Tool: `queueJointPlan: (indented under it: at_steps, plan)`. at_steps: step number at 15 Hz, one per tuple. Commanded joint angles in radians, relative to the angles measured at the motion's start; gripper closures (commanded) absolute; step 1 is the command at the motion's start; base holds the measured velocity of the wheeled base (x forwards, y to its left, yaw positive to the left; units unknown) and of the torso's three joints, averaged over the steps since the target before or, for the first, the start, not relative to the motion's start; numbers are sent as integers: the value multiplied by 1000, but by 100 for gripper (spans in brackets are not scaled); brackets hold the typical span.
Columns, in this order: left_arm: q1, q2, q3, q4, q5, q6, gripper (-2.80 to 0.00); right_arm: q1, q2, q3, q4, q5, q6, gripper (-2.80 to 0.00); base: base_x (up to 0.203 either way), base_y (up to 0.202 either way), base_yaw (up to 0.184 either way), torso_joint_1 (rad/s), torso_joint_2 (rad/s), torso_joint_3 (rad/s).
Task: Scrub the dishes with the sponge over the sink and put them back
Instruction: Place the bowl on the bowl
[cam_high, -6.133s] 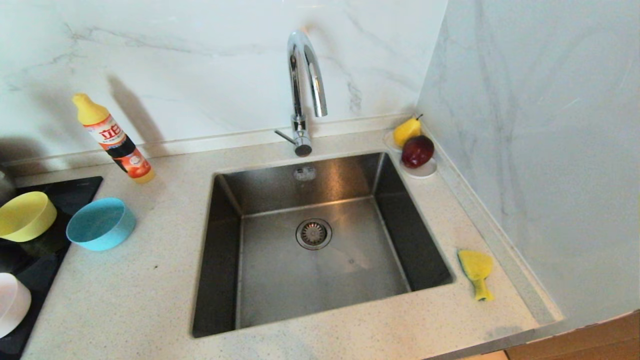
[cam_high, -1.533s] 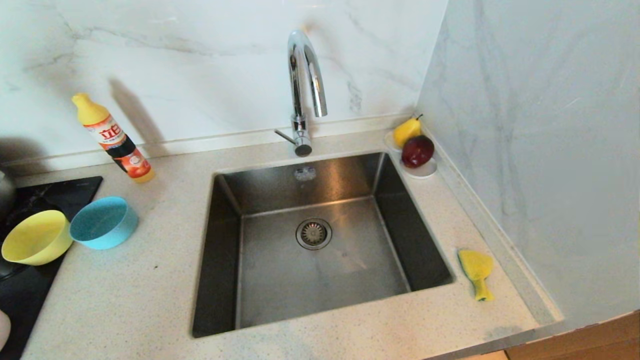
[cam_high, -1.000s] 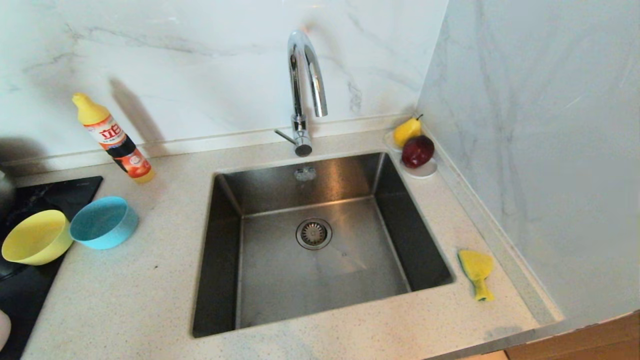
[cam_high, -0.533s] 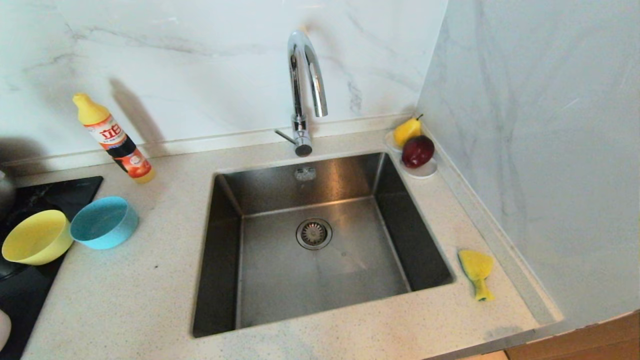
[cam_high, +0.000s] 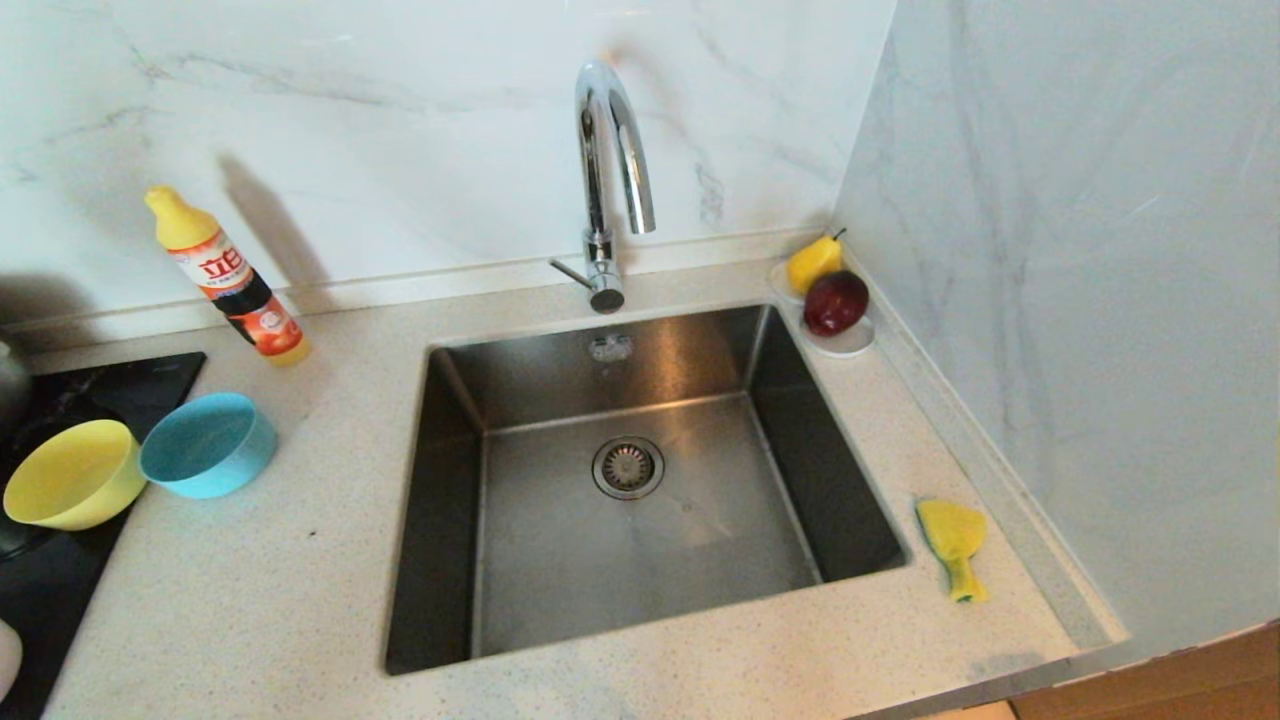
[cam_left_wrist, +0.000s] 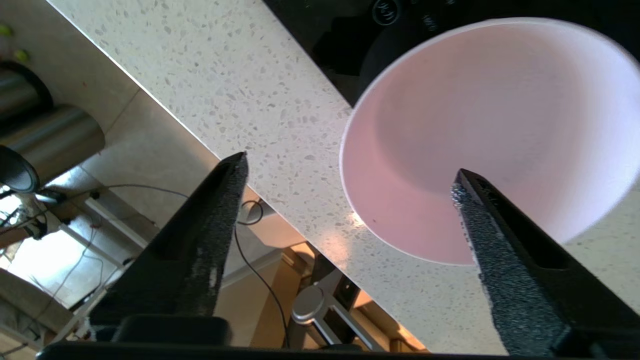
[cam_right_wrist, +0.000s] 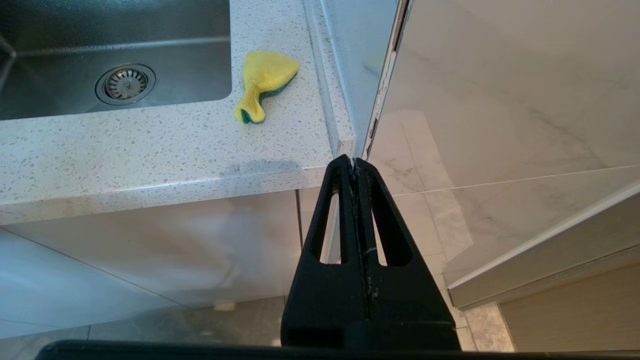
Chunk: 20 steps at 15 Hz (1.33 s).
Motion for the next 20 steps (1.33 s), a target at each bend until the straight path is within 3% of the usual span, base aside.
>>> queueJointPlan:
  at_steps: [1,20]
  plan:
    - [15,24,8,5,-1,1,-280,0,0,0,0,1,0,0,0,0,0,0,0,0]
    - [21,137,24,-44,-8,-17,-280,0,-1,0,0,1,0,0,0,0,0,0,0,0]
